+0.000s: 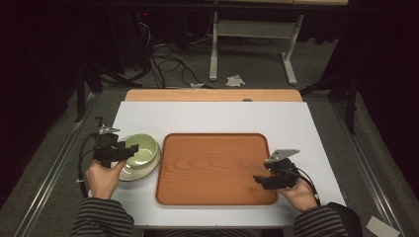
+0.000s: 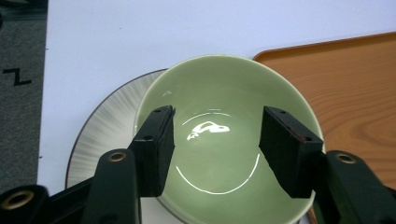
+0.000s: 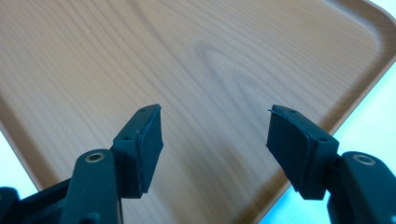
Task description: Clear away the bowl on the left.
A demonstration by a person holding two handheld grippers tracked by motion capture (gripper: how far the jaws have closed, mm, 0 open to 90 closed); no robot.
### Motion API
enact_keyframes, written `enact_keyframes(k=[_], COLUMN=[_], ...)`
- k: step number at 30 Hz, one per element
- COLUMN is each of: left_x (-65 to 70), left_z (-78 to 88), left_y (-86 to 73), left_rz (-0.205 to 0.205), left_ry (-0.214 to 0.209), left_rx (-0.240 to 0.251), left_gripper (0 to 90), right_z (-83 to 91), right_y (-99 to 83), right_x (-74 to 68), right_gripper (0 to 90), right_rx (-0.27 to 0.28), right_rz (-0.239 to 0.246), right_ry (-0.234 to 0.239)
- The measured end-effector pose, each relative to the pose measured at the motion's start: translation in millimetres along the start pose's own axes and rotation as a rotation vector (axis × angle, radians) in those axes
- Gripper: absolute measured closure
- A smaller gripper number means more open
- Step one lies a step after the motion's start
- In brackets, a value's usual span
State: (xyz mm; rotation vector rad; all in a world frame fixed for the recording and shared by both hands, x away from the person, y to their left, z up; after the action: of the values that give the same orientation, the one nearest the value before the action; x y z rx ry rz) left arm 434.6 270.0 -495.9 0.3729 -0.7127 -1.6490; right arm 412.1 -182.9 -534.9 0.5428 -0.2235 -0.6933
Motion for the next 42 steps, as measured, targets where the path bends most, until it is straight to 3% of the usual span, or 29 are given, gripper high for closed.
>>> enact_keyframes(k=[7,20,29,33,39,42], left_x=[-12.5,-20.7,-27.7,-29.0,-31.4,-31.7], left_z=[-2.5,-5.0,-17.4,-25.4,-32.7,-34.6], left_y=[-2.8,-4.9,-9.9,-12.0,-17.0,-18.6], left_rz=[0.034,0.069,0.090,0.100,0.145,0.147], left_ry=[0.031,0.046,0.054,0.046,-0.006,-0.022], left_rx=[-0.014,-0.011,-0.058,-0.089,-0.123,-0.137], left_gripper=[45.2,45.5,46.6,50.6,56.8,61.8], right_z=[-0.4,-0.9,-1.8,-2.0,-2.1,-2.0], right_y=[0.1,-0.5,-0.6,-0.5,-0.5,-0.5], right_x=[0.2,0.3,-0.6,-0.8,-0.7,-0.8], right_gripper=[37.2,37.1,37.1,37.1,37.1,37.1], right_rx=[0.001,-0.005,-0.010,-0.011,-0.010,-0.010], right_rz=[-0.001,0.001,-0.002,-0.002,-0.001,0.002], right_ry=[0.004,0.003,0.004,0.003,0.004,0.004])
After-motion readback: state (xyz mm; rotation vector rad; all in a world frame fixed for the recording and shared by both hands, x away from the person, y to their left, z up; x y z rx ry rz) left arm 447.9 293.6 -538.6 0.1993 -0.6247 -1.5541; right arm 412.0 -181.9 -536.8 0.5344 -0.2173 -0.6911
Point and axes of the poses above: each handheld gripper's, and its own axes: z roughly backward along the jaws, y roughly out of its top, x roughly to its right, the point moved 8 cm from there along -z, roughly forward along the jaws, and after that the axes turned 4 degrees about -x, right-handed, at the moved point
